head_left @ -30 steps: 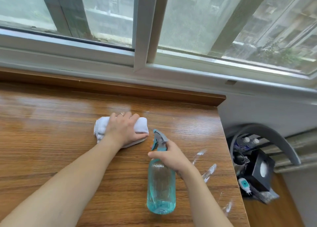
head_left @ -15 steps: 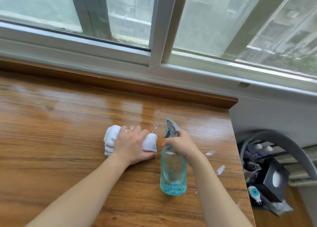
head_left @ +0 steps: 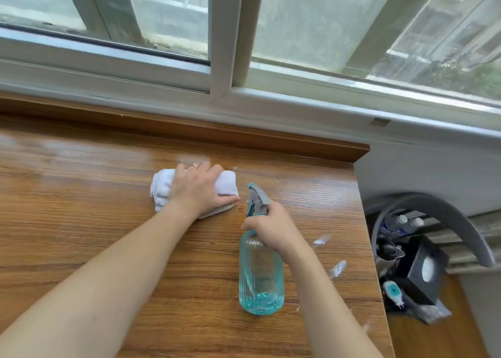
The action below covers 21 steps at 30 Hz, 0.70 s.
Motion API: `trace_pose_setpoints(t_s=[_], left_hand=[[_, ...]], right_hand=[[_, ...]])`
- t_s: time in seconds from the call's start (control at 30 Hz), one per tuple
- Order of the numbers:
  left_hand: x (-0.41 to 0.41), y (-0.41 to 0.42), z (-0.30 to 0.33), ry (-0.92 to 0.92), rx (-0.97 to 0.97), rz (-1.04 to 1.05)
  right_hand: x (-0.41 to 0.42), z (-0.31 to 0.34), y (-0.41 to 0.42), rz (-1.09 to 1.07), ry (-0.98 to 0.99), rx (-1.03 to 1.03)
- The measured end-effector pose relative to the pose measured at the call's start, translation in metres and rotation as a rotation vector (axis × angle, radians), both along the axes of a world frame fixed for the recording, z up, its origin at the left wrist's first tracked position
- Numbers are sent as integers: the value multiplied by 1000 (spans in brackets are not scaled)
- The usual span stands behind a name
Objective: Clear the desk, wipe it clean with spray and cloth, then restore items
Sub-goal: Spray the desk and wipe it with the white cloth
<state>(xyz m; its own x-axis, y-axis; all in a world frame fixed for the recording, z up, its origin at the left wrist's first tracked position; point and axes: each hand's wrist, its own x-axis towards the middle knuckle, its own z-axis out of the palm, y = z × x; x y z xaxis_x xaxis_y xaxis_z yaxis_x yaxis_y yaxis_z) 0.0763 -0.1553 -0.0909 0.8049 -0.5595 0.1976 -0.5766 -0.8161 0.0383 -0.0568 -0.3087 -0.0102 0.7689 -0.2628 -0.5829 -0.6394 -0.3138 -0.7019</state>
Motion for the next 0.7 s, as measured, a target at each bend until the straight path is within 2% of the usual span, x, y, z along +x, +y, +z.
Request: trace_pose_setpoints(t_s=[0.17,0.37,0.53,0.7], left_hand=[[17,-11,4,22,43,30],[-4,2,12,60,62,61],[-46,26,-3,-26,-37,20],[-35,23,-5,-54,-48,-15]], right_hand=[[-2,3,1,29,-26,-60],[-2,4,1,4,6,-54],[3,5,2,2,52,-9],[10,5,4,0,71,-17]])
